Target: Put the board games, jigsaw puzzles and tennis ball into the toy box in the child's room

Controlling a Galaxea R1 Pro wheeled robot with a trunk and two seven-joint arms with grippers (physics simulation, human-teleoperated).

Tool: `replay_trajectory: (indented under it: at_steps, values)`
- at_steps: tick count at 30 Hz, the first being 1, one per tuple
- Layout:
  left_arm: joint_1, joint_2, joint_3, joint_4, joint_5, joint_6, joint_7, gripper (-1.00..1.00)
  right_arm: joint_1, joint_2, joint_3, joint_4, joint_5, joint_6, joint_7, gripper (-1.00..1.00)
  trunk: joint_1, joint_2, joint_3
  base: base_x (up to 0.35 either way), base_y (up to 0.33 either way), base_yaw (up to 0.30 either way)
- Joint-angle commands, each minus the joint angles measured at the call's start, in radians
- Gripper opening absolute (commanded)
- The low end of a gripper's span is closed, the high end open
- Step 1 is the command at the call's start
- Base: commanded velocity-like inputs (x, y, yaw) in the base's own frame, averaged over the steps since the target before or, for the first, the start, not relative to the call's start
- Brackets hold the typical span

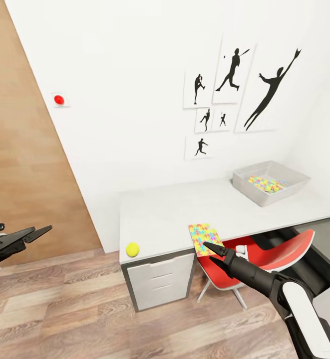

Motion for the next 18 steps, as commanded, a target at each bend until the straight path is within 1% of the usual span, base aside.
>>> replay_trajectory:
  at_steps: [1, 18]
  values:
    - [-0.001, 0.000, 0.000, 0.000, -0.001, 0.011, -0.004, 1.00, -0.001, 0.000, -0.001, 0.000, 0.011, 0.005, 0.010, 1.00, 0.001, -0.002, 0.000, 0.000, 0.000, 0.000]
    - [-0.001, -0.002, -0.002, 0.000, -0.001, 0.011, -0.002, 1.00, -0.001, 0.000, -0.001, 0.000, 0.012, 0.004, 0.010, 1.00, 0.001, -0.002, 0.028, 0.000, 0.000, 0.000]
